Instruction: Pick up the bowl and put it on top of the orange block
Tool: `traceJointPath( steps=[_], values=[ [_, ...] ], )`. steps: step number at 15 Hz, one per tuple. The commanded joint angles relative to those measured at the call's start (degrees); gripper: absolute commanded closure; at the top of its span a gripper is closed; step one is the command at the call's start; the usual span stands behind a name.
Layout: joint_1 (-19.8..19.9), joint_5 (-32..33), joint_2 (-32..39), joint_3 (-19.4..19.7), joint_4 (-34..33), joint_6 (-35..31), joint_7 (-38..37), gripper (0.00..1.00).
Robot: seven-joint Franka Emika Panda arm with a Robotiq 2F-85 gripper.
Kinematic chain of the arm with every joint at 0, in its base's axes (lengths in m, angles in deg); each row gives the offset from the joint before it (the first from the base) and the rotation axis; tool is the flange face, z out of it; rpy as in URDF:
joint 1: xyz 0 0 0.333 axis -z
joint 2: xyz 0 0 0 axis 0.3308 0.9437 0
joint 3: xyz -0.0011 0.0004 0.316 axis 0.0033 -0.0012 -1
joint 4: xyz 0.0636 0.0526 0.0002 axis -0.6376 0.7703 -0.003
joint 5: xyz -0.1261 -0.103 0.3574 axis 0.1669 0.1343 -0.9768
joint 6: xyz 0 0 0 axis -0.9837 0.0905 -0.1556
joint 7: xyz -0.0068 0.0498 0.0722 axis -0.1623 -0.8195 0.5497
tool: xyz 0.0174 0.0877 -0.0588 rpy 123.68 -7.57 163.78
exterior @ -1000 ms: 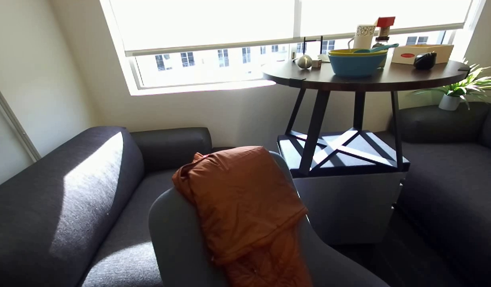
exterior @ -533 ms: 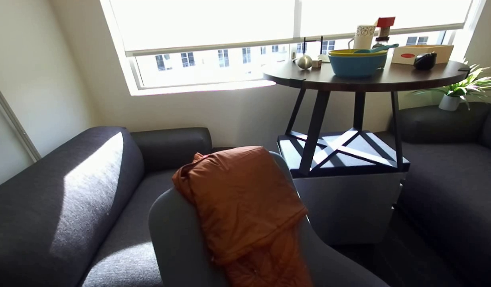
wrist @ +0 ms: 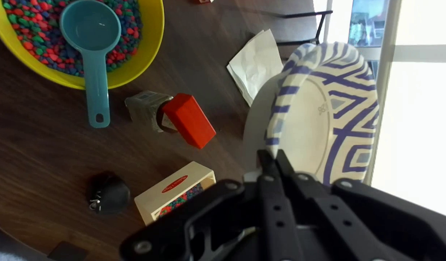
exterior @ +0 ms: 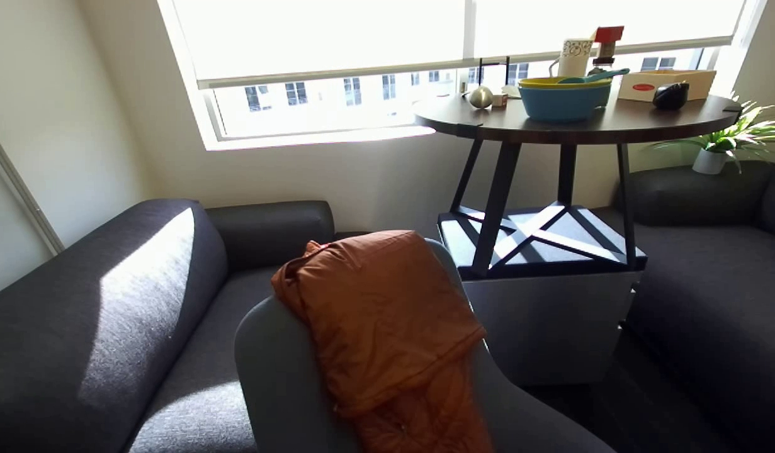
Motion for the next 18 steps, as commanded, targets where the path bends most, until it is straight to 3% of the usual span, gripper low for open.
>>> traceJointPath(
  steps=[1,2,4,5,6,11,18],
  values=[
    [0.92,-4.03,-2.31,0.81,5.57,-4.73,-1.8,0.99],
    [0.32,-6.57,-3.28,1.17,7.42,-4.92,1.26,0.99],
    [0.18,-5.84,-4.75,0.44,9.96,-6.59,2.83,0.99],
    [0.21,-5.52,-4.84,-0.02,9.65,-8.25,2.3,0.99],
    [1.03,-4.6,-1.87,0.25,6.66,-5.35,1.69,0.97],
    [0.98,-4.68,-3.28,-0.46,7.65,-6.71,1.75,0.99],
    [1.82,-3.47,-6.22,0.6,16.74,-22.08,2.97,0.99]
  ],
)
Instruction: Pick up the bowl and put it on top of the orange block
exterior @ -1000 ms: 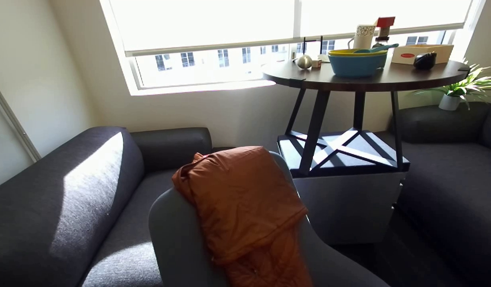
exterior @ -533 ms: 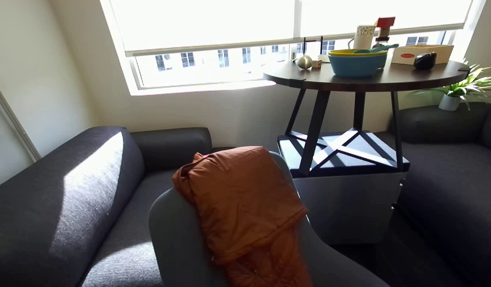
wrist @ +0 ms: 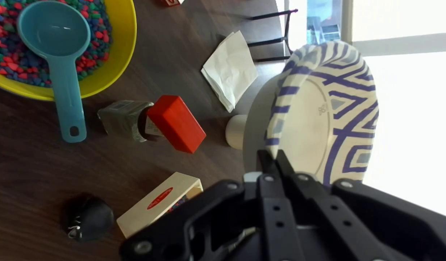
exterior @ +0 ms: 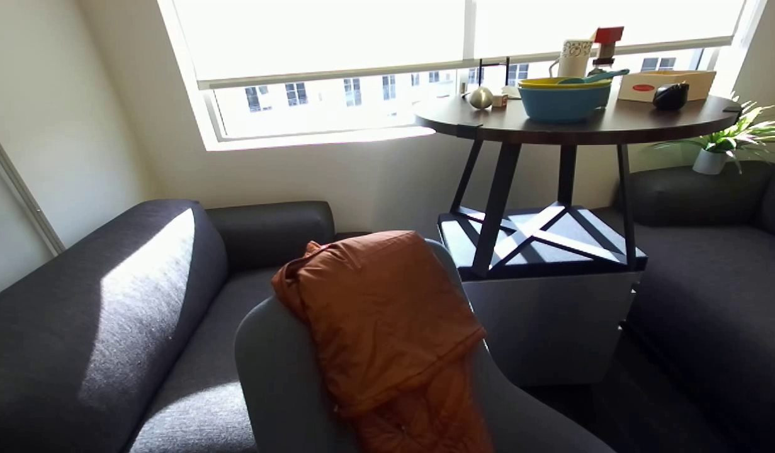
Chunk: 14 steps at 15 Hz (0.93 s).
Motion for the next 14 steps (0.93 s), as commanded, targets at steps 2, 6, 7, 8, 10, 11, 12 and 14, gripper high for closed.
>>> traceJointPath(
  steps=[2,6,7,8,10,11,12,14],
  values=[
    [0.0,0.38,-4.31,1.34,7.17,-5.16,5.19,0.99],
    [-0.64,-4.7,-7.54,2.32,10.04,-5.62,14.39,0.99],
    [-1.01,-6.07,-8.39,2.67,10.5,-5.18,16.94,0.99],
    [-2.05,-8.73,-9.63,3.42,10.93,-3.65,20.43,0.99],
    [-2.51,-12.19,-10.85,3.75,10.93,-0.18,24.97,0.99],
    [-2.37,-13.6,-10.95,3.82,10.32,2.25,26.3,0.99],
    [-0.35,-12.75,-9.87,2.86,9.07,2.9,25.28,0.99],
    [0.61,-12.35,-9.28,1.81,9.21,1.74,24.73,0.97]
  ],
)
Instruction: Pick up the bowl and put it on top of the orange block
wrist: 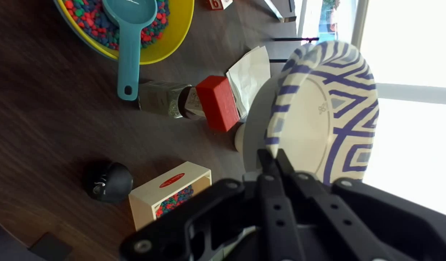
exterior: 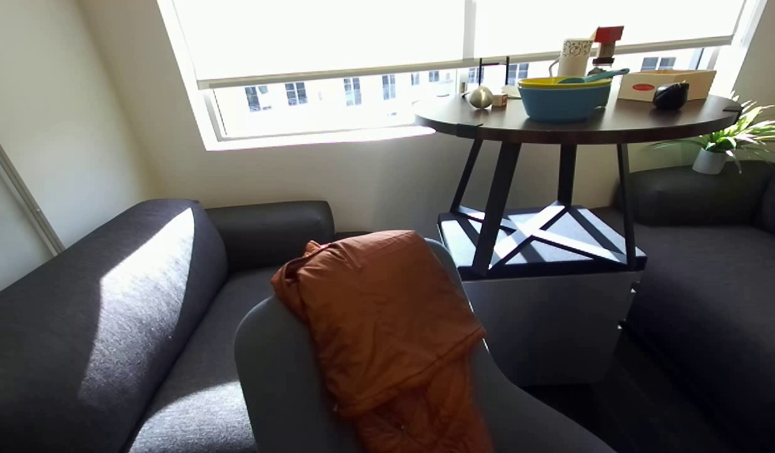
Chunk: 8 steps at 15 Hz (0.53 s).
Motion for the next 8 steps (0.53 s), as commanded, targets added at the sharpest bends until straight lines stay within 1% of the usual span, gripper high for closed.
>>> traceJointPath(
  steps=[1,2,5,8],
  values=[
    [1.73,-1.33,0.16,-1.34,-0.12,0.27,1.06,0.97],
    [1.0,-2.25,0.78,-1.15,-0.21,0.17,1.47,0.99],
    [-0.18,-4.23,2.94,-1.71,-1.01,0.01,0.92,0.99],
    [0.41,-4.31,5.31,-2.9,-1.93,-0.29,-0.61,0.99]
  ],
)
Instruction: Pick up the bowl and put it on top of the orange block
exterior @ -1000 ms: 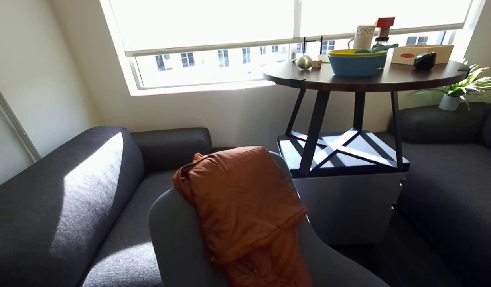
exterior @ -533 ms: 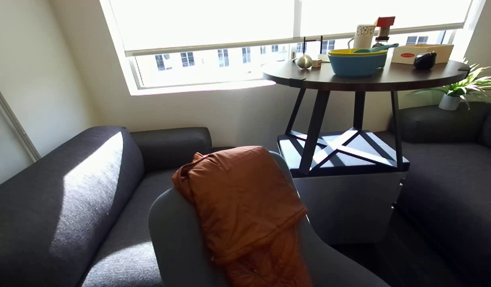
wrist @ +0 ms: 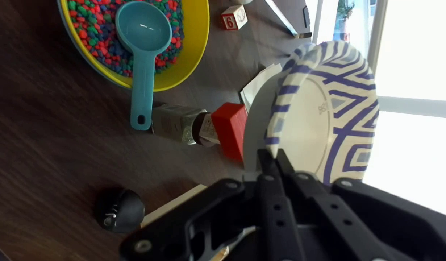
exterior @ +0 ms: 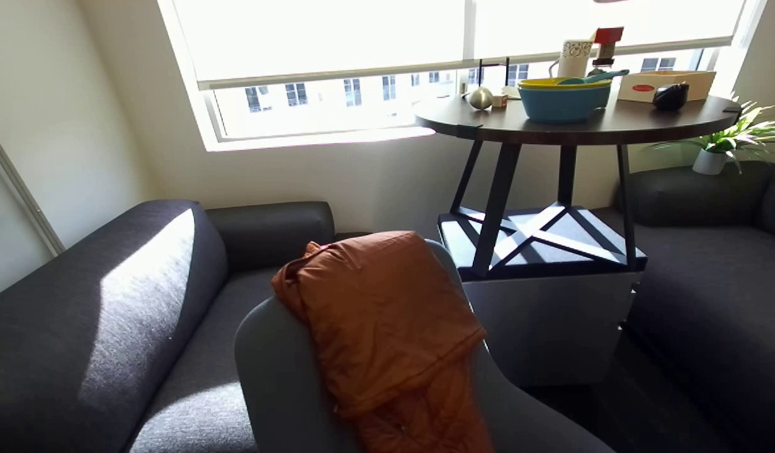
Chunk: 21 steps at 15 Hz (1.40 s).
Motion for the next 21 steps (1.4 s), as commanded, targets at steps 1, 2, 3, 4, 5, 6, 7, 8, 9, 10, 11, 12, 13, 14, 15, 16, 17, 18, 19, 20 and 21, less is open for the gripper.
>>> traceJointPath(
  steps=[1,2,3,4,5,6,7,8,9,10,11,12,13,14,15,16,17,18,19,20,21],
  values=[
    [0.99,-1.22,3.32,-1.5,-2.04,-0.82,-1.46,0.99],
    [1.43,-0.75,4.03,-1.76,-2.41,-1.57,-2.58,0.99],
    [1.68,-0.6,4.55,-1.85,-2.51,-2.66,-3.36,0.99],
    [1.97,-0.36,4.93,-2.03,-2.61,-3.82,-4.29,0.99],
    [1.93,-0.39,5.1,-2.09,-2.35,-5.51,-4.52,0.99],
    [1.75,-0.73,5.2,-1.94,-2.26,-6.42,-4.39,0.99],
    [1.74,-0.53,5.31,-1.94,-2.16,-6.94,-4.31,0.99],
    [1.7,-0.32,5.4,-1.9,-2.09,-7.15,-3.97,0.99],
    [1.61,-0.2,5.34,-1.85,-1.93,-6.88,-3.48,0.99],
    [1.65,0.0,5.38,-1.93,-1.79,-7.08,-3.47,0.99],
    [1.73,0.25,5.45,-2.01,-1.71,-7.16,-3.51,0.99],
    [1.21,0.89,5.45,-1.57,-1.64,-7.34,-4.07,0.99],
    [1.29,1.1,5.61,-1.63,-1.71,-7.48,-4.26,0.99],
    [1.3,1.22,5.71,-1.64,-1.71,-7.47,-4.23,0.99],
    [1.36,1.42,5.94,-1.72,-1.59,-7.63,-4.36,0.99],
    [1.38,1.58,6.06,-1.8,-1.43,-7.81,-4.44,0.99],
    [1.39,1.7,6.19,-1.85,-1.38,-7.84,-4.47,0.99],
    [1.35,1.72,6.36,-1.91,-1.34,-7.97,-4.48,0.99],
    [1.34,1.68,6.51,-1.92,-1.37,-8.03,-4.51,0.99],
    [1.39,1.76,6.66,-1.95,-1.44,-8.07,-4.54,0.99],
    [1.5,1.95,6.8,-1.98,-1.5,-8.14,-4.62,0.99]
  ],
)
